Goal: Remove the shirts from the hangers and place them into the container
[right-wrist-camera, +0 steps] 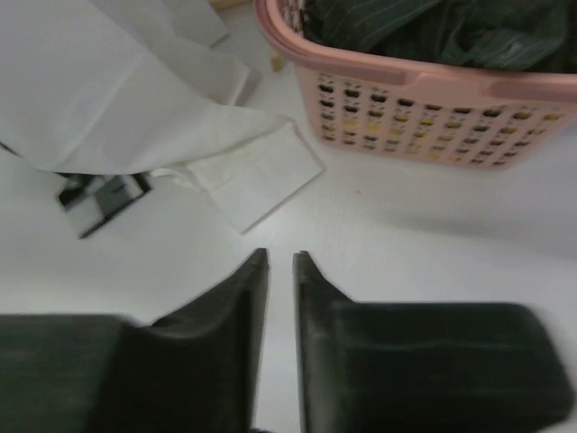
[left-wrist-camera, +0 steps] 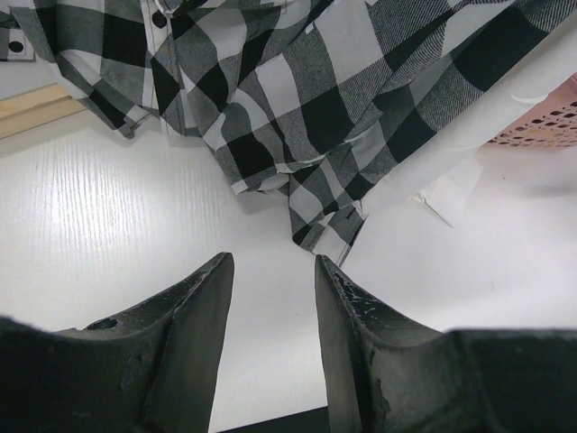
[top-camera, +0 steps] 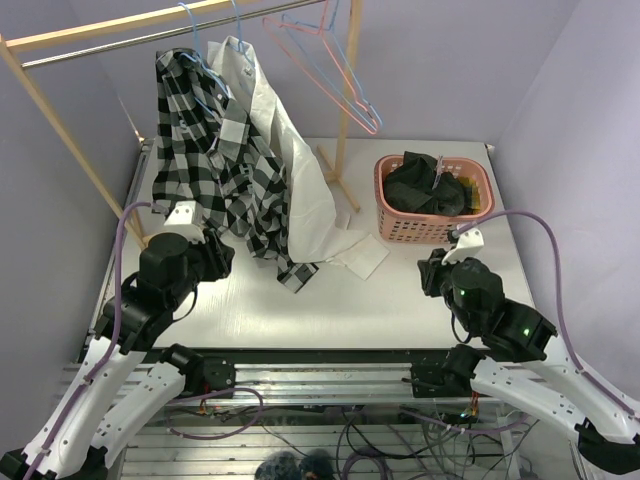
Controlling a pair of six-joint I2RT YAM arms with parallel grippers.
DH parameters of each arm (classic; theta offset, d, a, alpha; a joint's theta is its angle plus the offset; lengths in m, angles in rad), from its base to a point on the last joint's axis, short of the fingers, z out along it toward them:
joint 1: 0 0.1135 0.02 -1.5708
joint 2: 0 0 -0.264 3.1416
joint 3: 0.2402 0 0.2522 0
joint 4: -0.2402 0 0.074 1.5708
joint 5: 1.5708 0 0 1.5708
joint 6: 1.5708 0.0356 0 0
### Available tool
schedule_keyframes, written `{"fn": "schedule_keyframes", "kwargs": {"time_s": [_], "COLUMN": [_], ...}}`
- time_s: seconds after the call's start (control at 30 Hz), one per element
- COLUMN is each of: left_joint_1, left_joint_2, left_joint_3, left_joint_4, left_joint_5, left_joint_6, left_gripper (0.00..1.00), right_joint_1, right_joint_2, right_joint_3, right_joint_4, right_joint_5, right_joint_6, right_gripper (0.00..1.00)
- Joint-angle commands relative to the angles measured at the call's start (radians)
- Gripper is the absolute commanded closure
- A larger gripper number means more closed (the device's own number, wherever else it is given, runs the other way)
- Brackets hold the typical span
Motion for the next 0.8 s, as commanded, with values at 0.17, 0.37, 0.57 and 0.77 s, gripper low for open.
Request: {"fn": "schedule_keyframes", "kwargs": {"time_s": [0.17,0.37,0.57,0.77], "left_joint_1": [-0.008,-0.010,-0.010,-0.009], "left_joint_2": [-0.019,-0.024,0.000,0.000], "left_joint_3": [0.010,0.008,0.010,0.010], "left_joint_4": [-0.002,0.000,-0.003,-0.005], "left_joint_5": [-0.015,-0.013,-0.011,-0.017], "left_joint_6": [-0.004,-0.004,-0.005,-0.010], "left_gripper": [0.47,0.47,0.47,0.47], "right_joint_1": [0.000,0.000,0.000,0.001], "right_joint_2": [-0.022,-0.040,0.184,0.589], "right_joint_3": [-0.010,-0.019,0.222,0.706], "right_joint_4": [0.024,0.050,0.091,0.078], "right_joint_5": [-0.024,-0.065,-0.190,-0.519], "right_joint_6": [-0.002,-0.029,-0.007,-0.123], "right_gripper": [1.00,1.00,0.71,0.48]}}
